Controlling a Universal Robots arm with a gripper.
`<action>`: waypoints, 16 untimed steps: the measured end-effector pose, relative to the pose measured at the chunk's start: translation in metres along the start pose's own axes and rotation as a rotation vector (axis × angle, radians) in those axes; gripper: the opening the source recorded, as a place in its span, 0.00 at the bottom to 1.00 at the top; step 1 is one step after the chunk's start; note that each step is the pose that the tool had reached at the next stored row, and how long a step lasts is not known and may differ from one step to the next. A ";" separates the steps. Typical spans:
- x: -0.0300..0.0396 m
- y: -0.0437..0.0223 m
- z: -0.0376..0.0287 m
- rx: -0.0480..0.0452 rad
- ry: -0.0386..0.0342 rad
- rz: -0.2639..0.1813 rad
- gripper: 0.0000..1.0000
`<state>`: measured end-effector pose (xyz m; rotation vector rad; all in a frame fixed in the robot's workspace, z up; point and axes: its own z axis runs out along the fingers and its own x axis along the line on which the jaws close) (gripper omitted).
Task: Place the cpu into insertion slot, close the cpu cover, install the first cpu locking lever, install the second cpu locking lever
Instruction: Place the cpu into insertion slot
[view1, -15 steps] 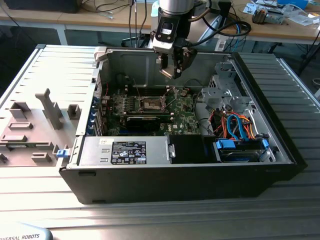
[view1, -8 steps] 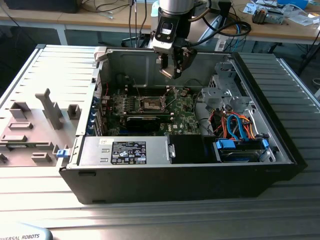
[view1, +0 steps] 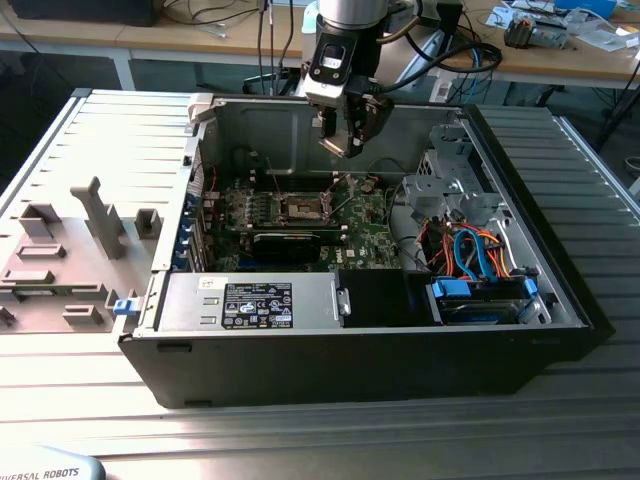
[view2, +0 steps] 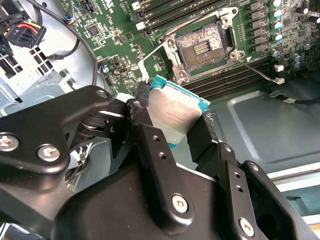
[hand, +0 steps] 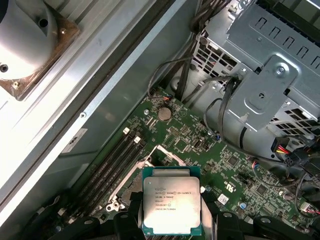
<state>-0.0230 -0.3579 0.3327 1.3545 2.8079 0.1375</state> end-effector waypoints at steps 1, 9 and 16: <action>0.0000 0.0000 0.0000 -0.0001 -0.0001 0.001 0.54; 0.0000 0.0000 0.0000 -0.0003 -0.0013 0.014 0.54; 0.0000 0.0000 0.0000 -0.0006 -0.0026 0.029 0.54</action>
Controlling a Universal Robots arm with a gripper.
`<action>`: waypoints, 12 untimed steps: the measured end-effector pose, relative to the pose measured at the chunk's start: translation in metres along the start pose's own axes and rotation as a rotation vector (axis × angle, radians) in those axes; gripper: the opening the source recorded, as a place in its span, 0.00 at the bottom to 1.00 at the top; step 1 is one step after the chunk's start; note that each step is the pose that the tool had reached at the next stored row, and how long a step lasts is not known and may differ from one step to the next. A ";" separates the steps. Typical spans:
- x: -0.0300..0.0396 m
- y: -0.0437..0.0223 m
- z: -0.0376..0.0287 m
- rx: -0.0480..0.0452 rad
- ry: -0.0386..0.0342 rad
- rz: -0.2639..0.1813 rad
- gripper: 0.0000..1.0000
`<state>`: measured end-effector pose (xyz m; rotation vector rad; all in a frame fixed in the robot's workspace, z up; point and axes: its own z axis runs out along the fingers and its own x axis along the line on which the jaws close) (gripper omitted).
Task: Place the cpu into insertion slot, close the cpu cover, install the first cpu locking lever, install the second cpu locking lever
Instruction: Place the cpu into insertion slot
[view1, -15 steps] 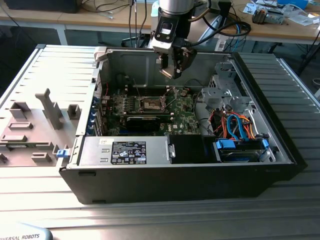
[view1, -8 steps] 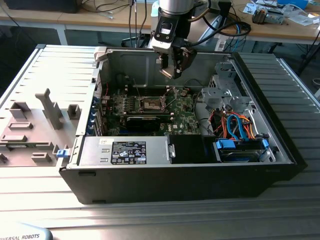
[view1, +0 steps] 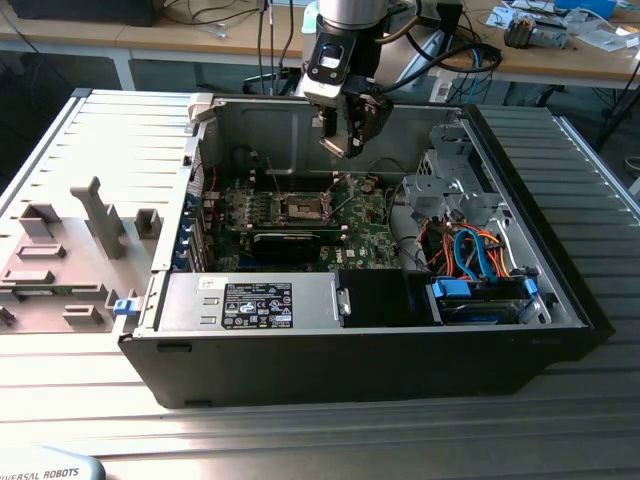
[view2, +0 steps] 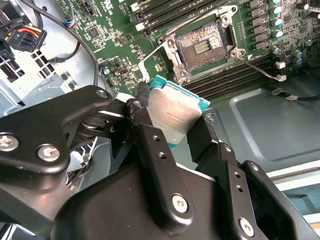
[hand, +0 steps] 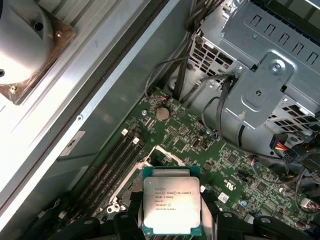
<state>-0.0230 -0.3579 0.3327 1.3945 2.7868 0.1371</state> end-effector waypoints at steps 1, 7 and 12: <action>0.0000 0.0000 0.0000 0.0000 -0.0001 0.001 0.54; 0.0000 0.0000 0.0000 -0.0002 -0.0012 0.013 0.54; 0.0000 0.0000 0.0000 -0.0005 -0.0026 0.029 0.54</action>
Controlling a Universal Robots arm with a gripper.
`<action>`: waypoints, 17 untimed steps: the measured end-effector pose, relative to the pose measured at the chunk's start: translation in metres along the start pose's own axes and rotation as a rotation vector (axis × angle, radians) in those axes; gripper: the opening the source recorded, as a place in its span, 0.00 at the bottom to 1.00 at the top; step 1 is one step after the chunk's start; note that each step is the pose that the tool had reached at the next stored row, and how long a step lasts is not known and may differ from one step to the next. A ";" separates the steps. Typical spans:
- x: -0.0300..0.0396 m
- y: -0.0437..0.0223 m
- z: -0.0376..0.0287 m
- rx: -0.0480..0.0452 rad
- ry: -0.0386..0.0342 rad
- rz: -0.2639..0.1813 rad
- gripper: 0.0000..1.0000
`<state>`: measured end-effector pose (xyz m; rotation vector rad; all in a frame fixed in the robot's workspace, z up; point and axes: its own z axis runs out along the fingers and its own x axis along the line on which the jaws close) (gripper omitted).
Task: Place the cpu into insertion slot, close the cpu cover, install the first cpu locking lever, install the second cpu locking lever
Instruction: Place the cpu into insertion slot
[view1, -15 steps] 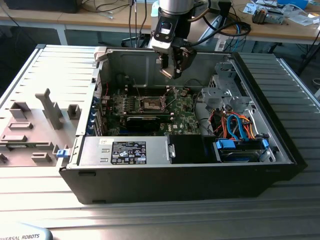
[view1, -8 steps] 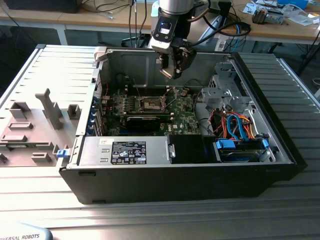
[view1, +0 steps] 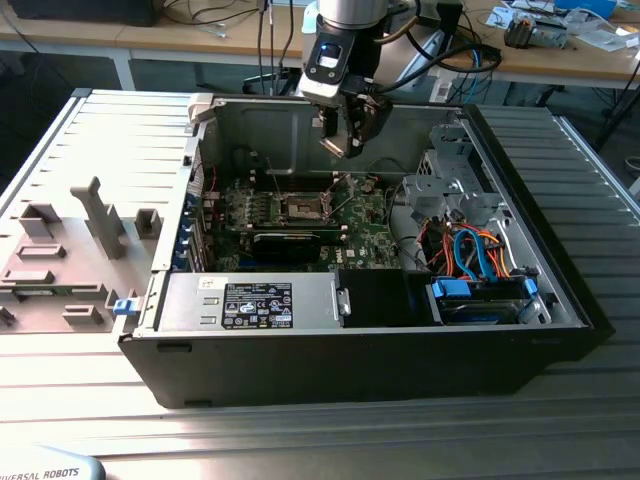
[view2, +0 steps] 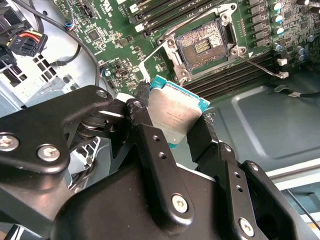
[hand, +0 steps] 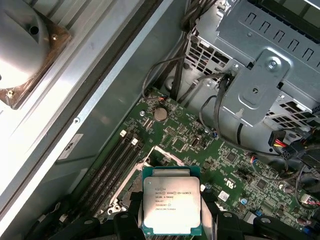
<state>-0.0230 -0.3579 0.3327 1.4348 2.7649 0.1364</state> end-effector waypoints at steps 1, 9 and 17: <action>0.0000 0.0000 0.0000 -0.0001 -0.0004 0.004 0.54; 0.0000 0.0000 0.0000 -0.0005 -0.0021 0.024 0.54; 0.0000 0.0000 0.0000 -0.0008 -0.0033 0.037 0.54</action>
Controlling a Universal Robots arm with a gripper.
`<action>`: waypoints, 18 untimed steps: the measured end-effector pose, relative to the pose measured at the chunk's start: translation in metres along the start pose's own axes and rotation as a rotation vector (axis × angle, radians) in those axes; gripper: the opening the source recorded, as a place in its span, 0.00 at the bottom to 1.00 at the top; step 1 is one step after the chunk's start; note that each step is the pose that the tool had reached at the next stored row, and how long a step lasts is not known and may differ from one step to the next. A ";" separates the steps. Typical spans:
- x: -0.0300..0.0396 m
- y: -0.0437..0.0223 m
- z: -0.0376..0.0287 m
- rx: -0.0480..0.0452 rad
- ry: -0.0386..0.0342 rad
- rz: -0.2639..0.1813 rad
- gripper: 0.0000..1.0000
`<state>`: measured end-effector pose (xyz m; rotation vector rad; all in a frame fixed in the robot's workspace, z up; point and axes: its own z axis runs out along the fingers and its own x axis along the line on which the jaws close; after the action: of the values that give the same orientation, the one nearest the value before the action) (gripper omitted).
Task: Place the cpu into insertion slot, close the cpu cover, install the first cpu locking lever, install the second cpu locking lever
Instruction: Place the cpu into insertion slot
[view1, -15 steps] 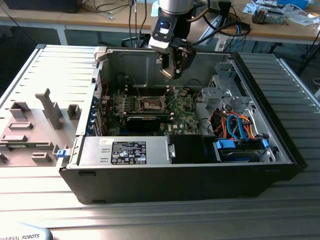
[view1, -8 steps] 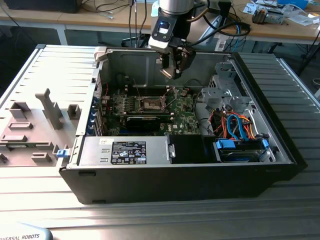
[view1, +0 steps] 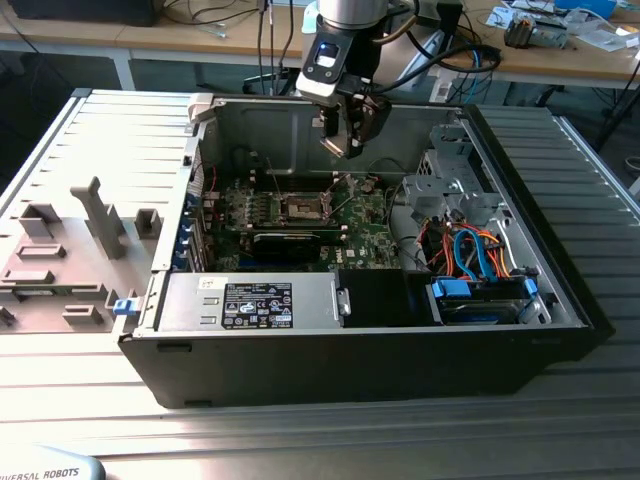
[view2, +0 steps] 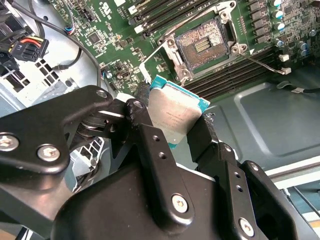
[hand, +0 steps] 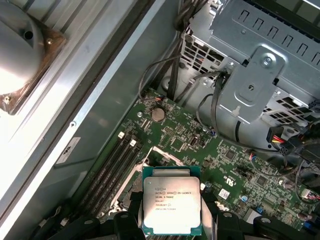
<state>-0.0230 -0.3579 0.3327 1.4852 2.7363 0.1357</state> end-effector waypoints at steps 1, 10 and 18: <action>0.0000 0.0000 0.0000 -0.0001 -0.0002 0.002 0.54; 0.0000 0.0000 0.0000 -0.0004 -0.0016 0.018 0.54; 0.0000 0.0000 0.0000 -0.0006 -0.0030 0.033 0.54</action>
<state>-0.0230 -0.3579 0.3327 1.5297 2.7101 0.1349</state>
